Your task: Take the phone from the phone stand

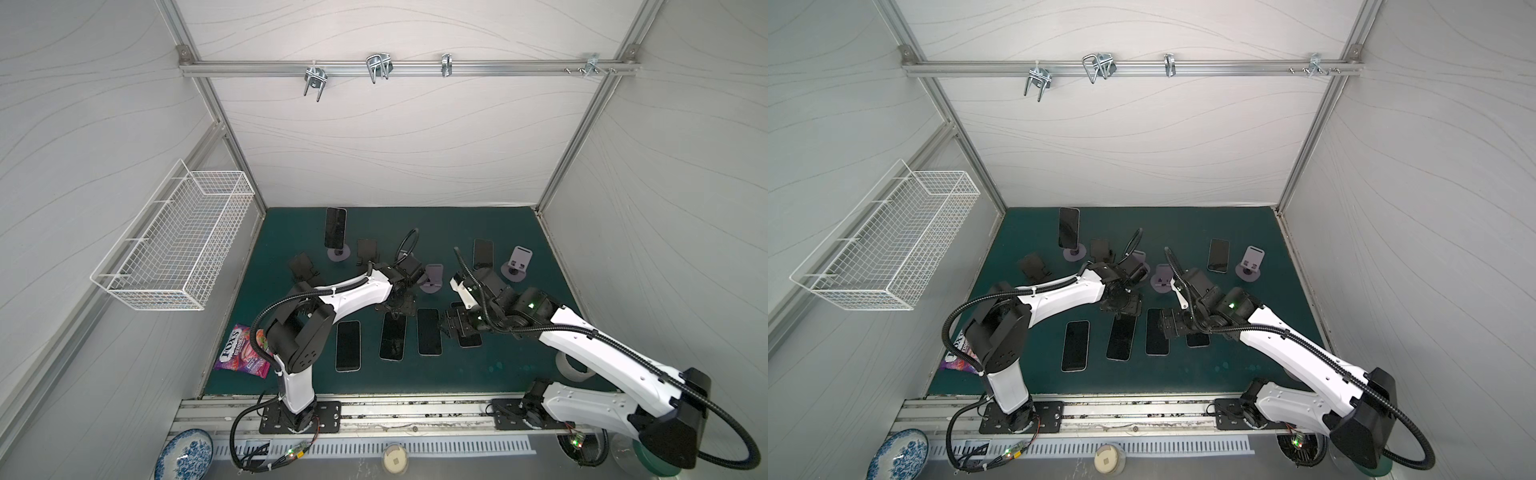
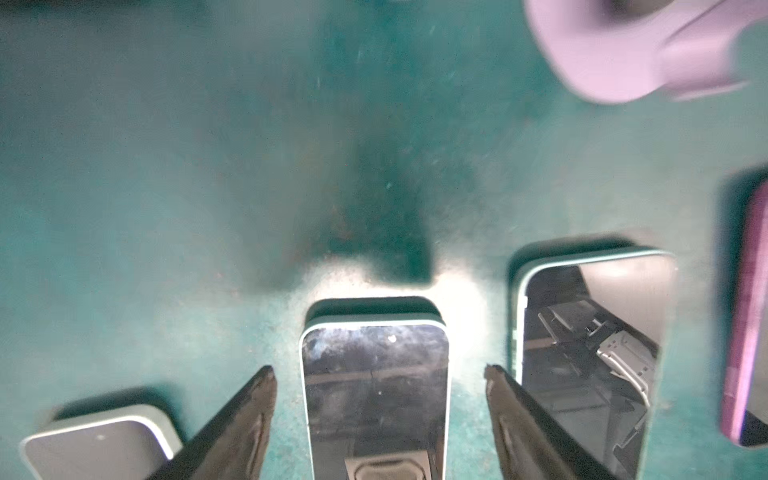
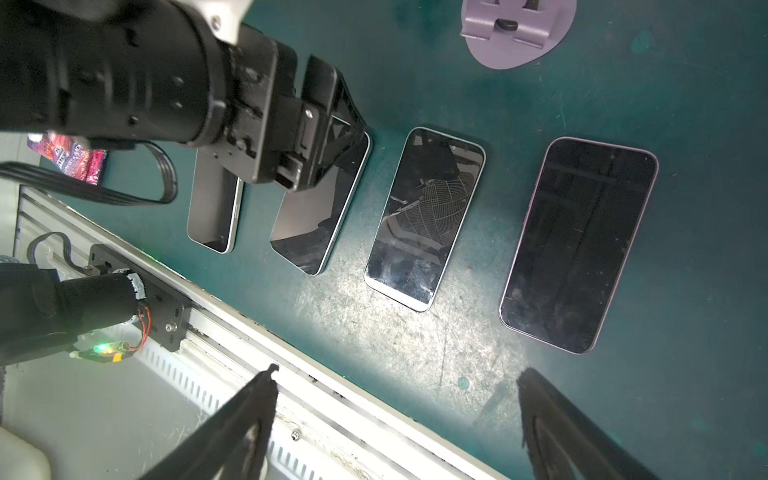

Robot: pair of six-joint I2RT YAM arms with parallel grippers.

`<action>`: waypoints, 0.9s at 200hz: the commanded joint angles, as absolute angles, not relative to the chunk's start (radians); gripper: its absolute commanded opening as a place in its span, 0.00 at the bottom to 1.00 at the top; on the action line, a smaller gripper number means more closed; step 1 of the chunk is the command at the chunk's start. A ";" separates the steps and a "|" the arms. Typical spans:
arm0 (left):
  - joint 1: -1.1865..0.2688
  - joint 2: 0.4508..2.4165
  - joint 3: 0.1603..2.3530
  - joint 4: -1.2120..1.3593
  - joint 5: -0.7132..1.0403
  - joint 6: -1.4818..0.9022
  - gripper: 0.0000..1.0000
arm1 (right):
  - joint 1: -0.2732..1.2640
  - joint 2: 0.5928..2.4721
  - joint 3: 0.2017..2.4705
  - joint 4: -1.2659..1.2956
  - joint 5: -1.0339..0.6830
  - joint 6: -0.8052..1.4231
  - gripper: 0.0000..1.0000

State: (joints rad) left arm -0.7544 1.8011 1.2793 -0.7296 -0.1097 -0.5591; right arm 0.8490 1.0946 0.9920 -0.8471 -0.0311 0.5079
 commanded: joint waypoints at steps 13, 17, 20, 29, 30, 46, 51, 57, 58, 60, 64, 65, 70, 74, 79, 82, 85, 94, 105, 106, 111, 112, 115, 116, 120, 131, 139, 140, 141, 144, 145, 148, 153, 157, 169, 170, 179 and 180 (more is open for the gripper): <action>-0.751 1.750 1.341 -0.732 -0.175 -0.496 0.80 | 0.845 1.100 1.023 -0.857 -0.048 0.512 0.90; -0.751 1.747 1.343 -0.732 -0.179 -0.490 0.80 | 0.845 1.101 1.025 -0.855 -0.048 0.512 0.89; -0.751 1.743 1.344 -0.732 -0.182 -0.483 0.80 | 0.845 1.103 1.028 -0.856 -0.047 0.513 0.89; -0.750 1.735 1.350 -0.729 -0.191 -0.466 0.80 | 0.845 1.106 1.035 -0.856 -0.048 0.511 0.89; -0.750 1.733 1.350 -0.727 -0.191 -0.465 0.80 | 0.845 1.107 1.036 -0.856 -0.048 0.511 0.89; -0.744 1.711 1.351 -0.710 -0.197 -0.434 0.79 | 0.845 1.110 1.045 -0.856 -0.048 0.506 0.88; -0.743 1.705 1.350 -0.703 -0.198 -0.428 0.79 | 0.845 1.112 1.049 -0.857 -0.047 0.507 0.88; -0.739 1.692 1.346 -0.694 -0.201 -0.422 0.78 | 0.845 1.114 1.052 -0.857 -0.048 0.505 0.88; -0.738 1.691 1.346 -0.692 -0.201 -0.421 0.78 | 0.846 1.114 1.053 -0.857 -0.049 0.505 0.88; -0.738 1.686 1.346 -0.690 -0.203 -0.419 0.78 | 0.846 1.114 1.054 -0.857 -0.048 0.506 0.88; -0.735 1.678 1.343 -0.682 -0.204 -0.416 0.78 | 0.845 1.114 1.055 -0.857 -0.047 0.505 0.87; -0.734 1.678 1.343 -0.680 -0.204 -0.415 0.78 | 0.845 1.114 1.056 -0.857 -0.047 0.505 0.87; -0.733 1.669 1.339 -0.671 -0.203 -0.410 0.78 | 0.845 1.113 1.058 -0.857 -0.046 0.504 0.87; -0.730 1.661 1.335 -0.663 -0.203 -0.405 0.78 | 0.846 1.114 1.058 -0.856 -0.045 0.503 0.86; -0.727 1.651 1.331 -0.654 -0.203 -0.399 0.78 | 0.845 1.114 1.060 -0.855 -0.045 0.502 0.86; -0.727 1.645 1.328 -0.648 -0.206 -0.398 0.78 | 0.845 1.114 1.061 -0.853 -0.046 0.502 0.86; -0.725 1.637 1.325 -0.643 -0.208 -0.394 0.78 | 0.845 1.114 1.063 -0.853 -0.045 0.501 0.86; -0.723 1.615 1.312 -0.620 -0.220 -0.385 0.78 | 0.845 1.114 1.068 -0.849 -0.046 0.499 0.85; -0.720 1.584 1.291 -0.590 -0.234 -0.375 0.79 | 0.844 1.115 1.075 -0.845 -0.045 0.496 0.85; -0.718 1.581 1.290 -0.586 -0.233 -0.373 0.79 | 0.845 1.115 1.076 -0.845 -0.046 0.495 0.85; -0.714 1.568 1.280 -0.572 -0.235 -0.367 0.80 | 0.845 1.115 1.080 -0.844 -0.046 0.494 0.84; -0.714 1.565 1.278 -0.570 -0.236 -0.365 0.80 | 0.846 1.114 1.081 -0.844 -0.046 0.493 0.84; -0.713 1.557 1.274 -0.561 -0.236 -0.362 0.80 | 0.845 1.114 1.083 -0.842 -0.045 0.493 0.84; -0.711 1.555 1.271 -0.558 -0.237 -0.361 0.80 | 0.845 1.114 1.084 -0.841 -0.046 0.492 0.84; -0.708 1.544 1.265 -0.549 -0.239 -0.356 0.80 | 0.845 1.111 1.086 -0.839 -0.046 0.490 0.84; -0.700 1.517 1.249 -0.521 -0.241 -0.344 0.81 | 0.845 1.109 1.089 -0.833 -0.044 0.488 0.84; -0.690 1.500 1.241 -0.506 -0.241 -0.336 0.81 | 0.845 1.102 1.091 -0.826 -0.045 0.487 0.84; -0.690 1.497 1.240 -0.504 -0.242 -0.335 0.81 | 0.846 1.102 1.091 -0.825 -0.045 0.486 0.83; -0.688 1.494 1.239 -0.502 -0.242 -0.335 0.81 | 0.845 1.102 1.091 -0.823 -0.045 0.486 0.83; -0.686 1.488 1.235 -0.496 -0.242 -0.331 0.81 | 0.846 1.099 1.092 -0.820 -0.045 0.485 0.83; -0.685 1.487 1.233 -0.495 -0.242 -0.331 0.81 | 0.846 1.098 1.092 -0.819 -0.045 0.485 0.83; -0.682 1.481 1.231 -0.490 -0.242 -0.329 0.81 | 0.845 1.096 1.092 -0.815 -0.046 0.484 0.83; -0.674 1.472 1.225 -0.483 -0.241 -0.324 0.81 | 0.845 1.090 1.091 -0.808 -0.047 0.482 0.82; -0.670 1.464 1.222 -0.476 -0.241 -0.323 0.81 | 0.845 1.087 1.090 -0.802 -0.049 0.481 0.82; -0.655 1.439 1.211 -0.459 -0.231 -0.318 0.81 | 0.845 1.072 1.087 -0.780 -0.055 0.476 0.81; -0.653 1.437 1.210 -0.457 -0.231 -0.318 0.81 | 0.845 1.071 1.087 -0.778 -0.055 0.476 0.81; -0.647 1.417 1.201 -0.439 -0.224 -0.311 0.81 | 0.846 1.058 1.085 -0.761 -0.057 0.476 0.80; -0.645 1.415 1.200 -0.438 -0.223 -0.311 0.81 | 0.846 1.057 1.085 -0.759 -0.058 0.476 0.79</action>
State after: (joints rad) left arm -0.6704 1.4643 1.2137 -0.5236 -0.2173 -0.3439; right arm 0.8494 1.1011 1.0691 -0.8093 -0.0441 0.4953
